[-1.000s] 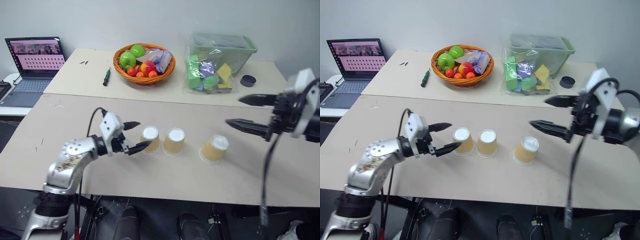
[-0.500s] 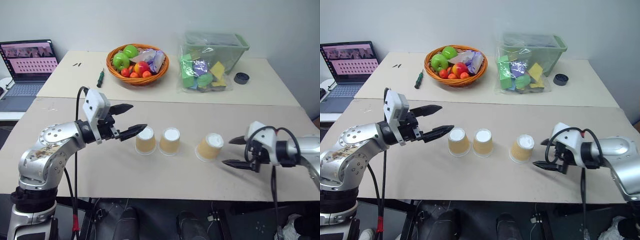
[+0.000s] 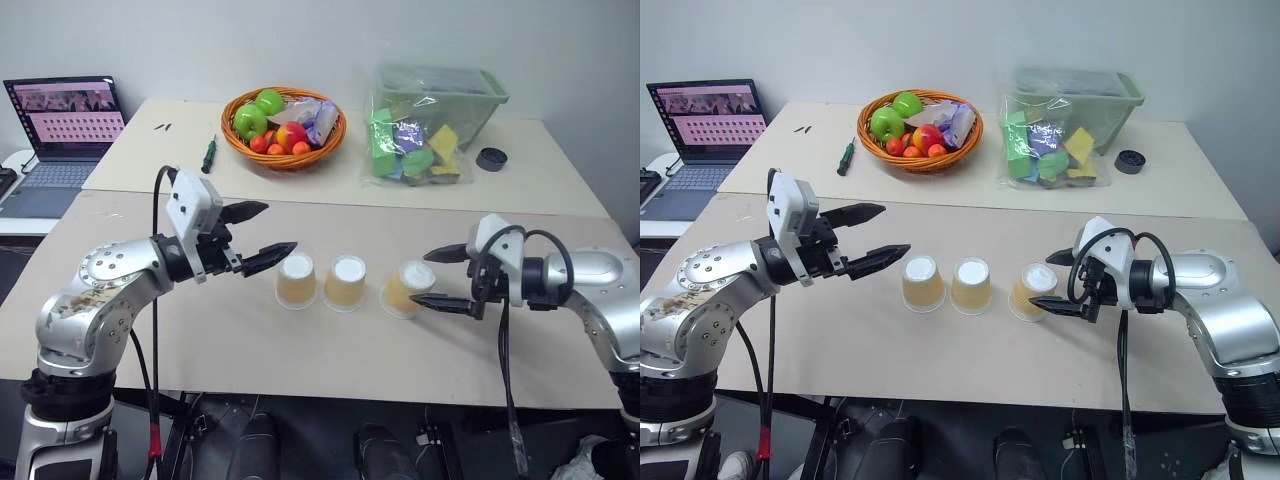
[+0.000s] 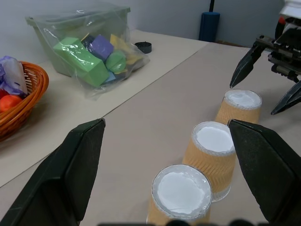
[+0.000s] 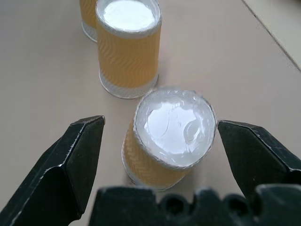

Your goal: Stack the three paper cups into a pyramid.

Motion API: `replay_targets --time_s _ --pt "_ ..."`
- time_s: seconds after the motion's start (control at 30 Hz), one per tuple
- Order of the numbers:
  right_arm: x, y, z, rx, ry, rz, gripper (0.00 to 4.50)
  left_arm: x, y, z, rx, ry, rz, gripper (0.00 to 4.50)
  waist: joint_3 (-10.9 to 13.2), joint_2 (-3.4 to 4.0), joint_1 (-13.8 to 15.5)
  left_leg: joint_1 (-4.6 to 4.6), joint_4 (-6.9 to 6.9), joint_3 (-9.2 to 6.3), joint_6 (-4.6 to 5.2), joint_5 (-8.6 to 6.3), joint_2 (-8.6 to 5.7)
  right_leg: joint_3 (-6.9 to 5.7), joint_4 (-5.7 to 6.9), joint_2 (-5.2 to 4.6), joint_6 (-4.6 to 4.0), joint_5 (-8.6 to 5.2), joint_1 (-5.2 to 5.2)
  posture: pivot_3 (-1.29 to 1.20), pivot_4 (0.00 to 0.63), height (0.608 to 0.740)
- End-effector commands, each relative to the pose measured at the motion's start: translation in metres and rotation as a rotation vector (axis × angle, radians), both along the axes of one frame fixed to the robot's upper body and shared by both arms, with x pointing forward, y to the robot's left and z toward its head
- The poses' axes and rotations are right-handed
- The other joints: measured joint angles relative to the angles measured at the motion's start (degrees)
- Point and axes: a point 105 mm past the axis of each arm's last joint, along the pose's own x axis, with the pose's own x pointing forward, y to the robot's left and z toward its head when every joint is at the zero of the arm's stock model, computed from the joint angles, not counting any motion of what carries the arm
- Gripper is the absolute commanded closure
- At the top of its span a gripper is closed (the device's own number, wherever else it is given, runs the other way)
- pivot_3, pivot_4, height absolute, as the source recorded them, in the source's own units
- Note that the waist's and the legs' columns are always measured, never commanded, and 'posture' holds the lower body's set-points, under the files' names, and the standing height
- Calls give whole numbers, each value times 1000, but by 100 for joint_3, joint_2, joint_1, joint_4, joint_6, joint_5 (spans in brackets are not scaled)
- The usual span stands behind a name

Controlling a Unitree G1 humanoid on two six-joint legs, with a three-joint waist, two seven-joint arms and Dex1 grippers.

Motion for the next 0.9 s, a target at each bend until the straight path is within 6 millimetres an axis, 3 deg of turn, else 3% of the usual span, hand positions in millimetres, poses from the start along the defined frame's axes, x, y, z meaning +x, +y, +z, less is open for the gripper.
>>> replay_targets --time_s 0.03,0.27,0.6,0.7,0.8,0.9 --pt "8 0 2 -18 -45 -14 0 -5 -5 14 0 -60 -19 45 0 0 -1 0 0 0 0 0 0 0 0 0 0 0 -1 0 150 692" --pt "16 8 -2 1 -47 -8 0 -9 -5 13 12 -56 -32 45 0 0 -11 0 0 0 0 0 0 1 1 0 0 0 0 0 150 692" --pt "17 17 4 25 -57 15 0 -25 3 -6 60 45 -112 45 0 1 1 0 0 0 0 0 0 0 1 0 0 0 0 0 150 692" --pt "18 17 3 24 -56 15 697 -33 4 -10 77 75 -166 0 1 1 6 0 0 0 0 0 0 0 1 0 0 0 0 0 150 692" --pt "19 18 3 26 -56 16 1752 -40 5 -14 96 94 -206 0 1 1 -5 0 -3 0 0 0 0 0 0 0 -1 -1 -2 0 150 692" --pt "19 19 3 29 -55 18 1809 -40 5 -14 101 88 -210 0 1 2 -4 0 -2 0 0 0 0 0 2 0 -2 -1 -3 0 150 692"
